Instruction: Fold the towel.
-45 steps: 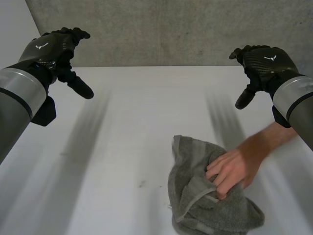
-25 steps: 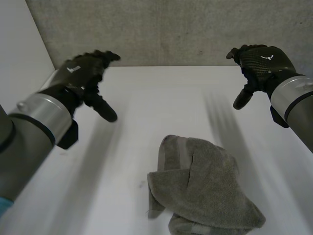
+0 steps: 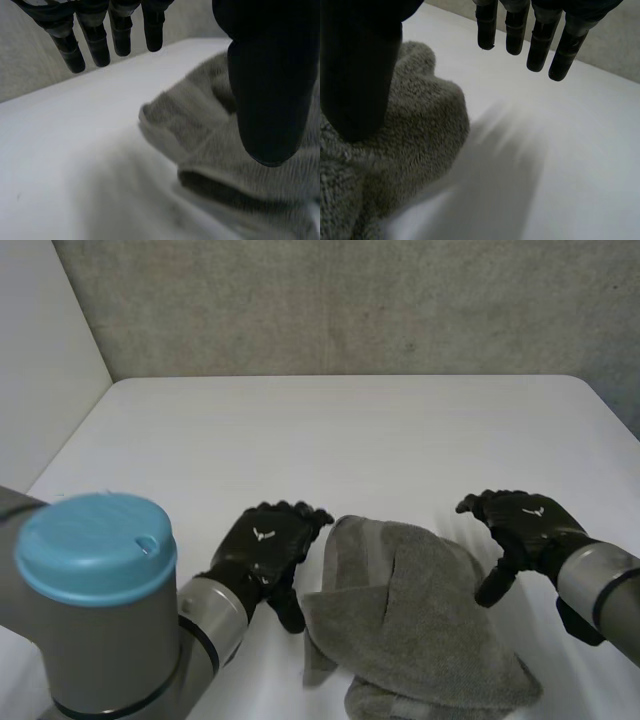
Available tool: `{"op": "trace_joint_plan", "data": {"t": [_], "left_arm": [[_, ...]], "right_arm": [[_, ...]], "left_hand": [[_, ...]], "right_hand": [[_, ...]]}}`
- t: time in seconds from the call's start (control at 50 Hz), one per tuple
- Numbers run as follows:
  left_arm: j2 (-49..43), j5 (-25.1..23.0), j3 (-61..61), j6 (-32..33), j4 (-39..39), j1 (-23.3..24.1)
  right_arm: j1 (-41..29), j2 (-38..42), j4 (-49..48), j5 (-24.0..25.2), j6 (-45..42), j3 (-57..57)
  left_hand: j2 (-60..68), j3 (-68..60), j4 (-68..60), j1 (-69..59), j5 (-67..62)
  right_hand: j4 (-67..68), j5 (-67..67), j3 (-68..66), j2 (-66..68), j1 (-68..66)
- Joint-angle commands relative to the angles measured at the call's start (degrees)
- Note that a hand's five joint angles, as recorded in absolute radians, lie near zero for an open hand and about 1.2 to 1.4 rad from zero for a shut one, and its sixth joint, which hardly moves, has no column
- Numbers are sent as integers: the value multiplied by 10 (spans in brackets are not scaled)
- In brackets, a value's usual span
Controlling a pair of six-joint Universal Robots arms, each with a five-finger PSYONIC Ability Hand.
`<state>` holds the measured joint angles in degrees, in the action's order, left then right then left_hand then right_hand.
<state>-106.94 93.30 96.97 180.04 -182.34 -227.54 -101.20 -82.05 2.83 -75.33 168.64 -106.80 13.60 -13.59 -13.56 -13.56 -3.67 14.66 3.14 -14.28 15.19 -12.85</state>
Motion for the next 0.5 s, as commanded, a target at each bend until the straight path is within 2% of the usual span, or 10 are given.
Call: {"op": "trace_joint_plan", "data": {"t": [0.02, 0.14, 0.32, 0.36, 0.42, 0.46, 0.48, 0.5], "left_arm": [[-34, -3, 31, 40, -92, -1], [-56, -4, 39, 51, -129, -1], [-87, -20, 39, 51, -132, -1], [-93, -44, 39, 51, -133, -1], [-94, -57, 39, 51, -135, -1], [-97, -73, 39, 50, -137, -1], [-97, -73, 39, 50, -137, -1], [-98, -74, 39, 49, -141, -1]], "right_arm": [[60, -6, -31, 43, 4, -46], [62, -6, -33, 48, 4, -49], [63, -3, -34, 48, 3, -51], [64, -3, -33, 47, 3, -51], [64, -4, -33, 47, 3, -51], [66, -5, -33, 46, 3, -47], [66, -5, -33, 46, 3, -47], [72, -5, -33, 45, 3, -46]], "left_hand": [[30, -30, -30, -30, -29], [45, -45, -45, -45, -44], [111, -111, -111, -111, -110], [163, -163, -163, -163, -162], [195, -195, -195, -195, -194], [302, -302, -302, -302, -301], [303, -303, -303, -303, -302], [388, -388, -388, -388, -387]], "right_hand": [[-47, -31, 43, -52, 28], [-47, -31, 43, -52, 28], [-47, -31, 43, -52, 28], [-47, -31, 43, -52, 28], [-47, -31, 43, -52, 28], [-47, -31, 43, -52, 28], [-47, -31, 43, -52, 28], [-47, -31, 43, -52, 28]]}}
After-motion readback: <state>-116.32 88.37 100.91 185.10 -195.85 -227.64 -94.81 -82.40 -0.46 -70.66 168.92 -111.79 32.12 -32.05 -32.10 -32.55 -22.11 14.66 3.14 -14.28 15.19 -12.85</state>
